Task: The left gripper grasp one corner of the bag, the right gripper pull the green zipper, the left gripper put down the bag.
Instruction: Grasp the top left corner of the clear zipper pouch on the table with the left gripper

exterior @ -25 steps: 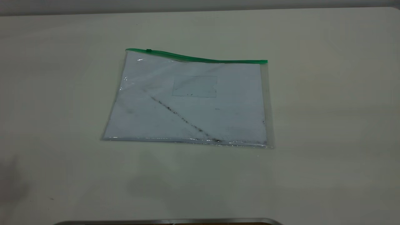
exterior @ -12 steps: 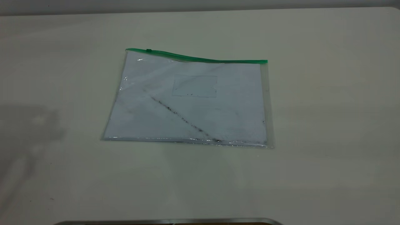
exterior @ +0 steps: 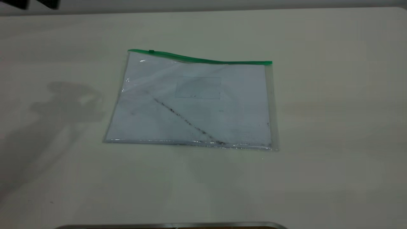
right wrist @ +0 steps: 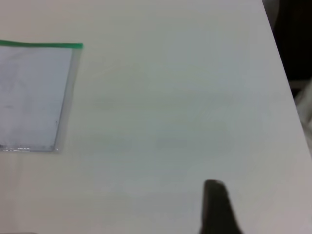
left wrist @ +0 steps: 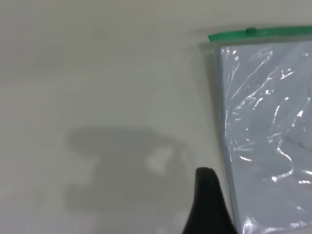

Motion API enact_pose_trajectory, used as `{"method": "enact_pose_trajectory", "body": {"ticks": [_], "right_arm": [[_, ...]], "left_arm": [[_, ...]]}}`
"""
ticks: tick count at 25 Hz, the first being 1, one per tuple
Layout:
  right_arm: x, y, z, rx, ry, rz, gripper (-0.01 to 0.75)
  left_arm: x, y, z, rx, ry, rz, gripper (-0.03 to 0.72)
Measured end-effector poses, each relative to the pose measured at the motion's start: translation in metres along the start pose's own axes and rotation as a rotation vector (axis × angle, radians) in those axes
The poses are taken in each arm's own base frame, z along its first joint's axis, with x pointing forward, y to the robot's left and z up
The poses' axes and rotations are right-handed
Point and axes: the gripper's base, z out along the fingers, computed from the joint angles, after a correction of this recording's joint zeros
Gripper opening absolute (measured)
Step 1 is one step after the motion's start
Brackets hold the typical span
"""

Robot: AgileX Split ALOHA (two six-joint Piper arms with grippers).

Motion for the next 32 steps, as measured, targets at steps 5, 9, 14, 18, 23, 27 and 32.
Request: {"method": "enact_pose_trajectory", "body": {"ticks": [5,9,14,18,23,27,32], "right_arm": [[-0.037,-0.001,0.016,-0.001,-0.032,0.014,0.578],[-0.059,-0.002,0.045,0.001,0.012,0.02,0.579],[-0.072,-0.002,0.087,-0.009,0.117,0.035,0.58],[-0.074,-0.001,0.115,-0.023,0.194,0.05,0.58],[-0.073,0.0,0.13,-0.041,0.247,0.057,0.58],[-0.073,0.001,0.131,-0.046,0.244,0.057,0.58],[-0.073,0.001,0.131,-0.047,0.244,0.06,0.58]], "left_arm": [[-0.021,0.002,0.04,0.041,0.068,-0.011,0.588],[-0.033,0.003,0.072,0.094,0.125,0.009,0.588],[-0.043,0.001,0.109,0.183,0.154,0.036,0.588],[-0.043,0.0,0.134,0.241,0.174,0.022,0.588],[-0.04,0.003,0.157,0.251,0.188,0.025,0.588],[-0.037,0.014,0.172,0.267,0.2,-0.03,0.588],[-0.032,0.029,0.193,0.313,0.205,-0.083,0.588]]}}
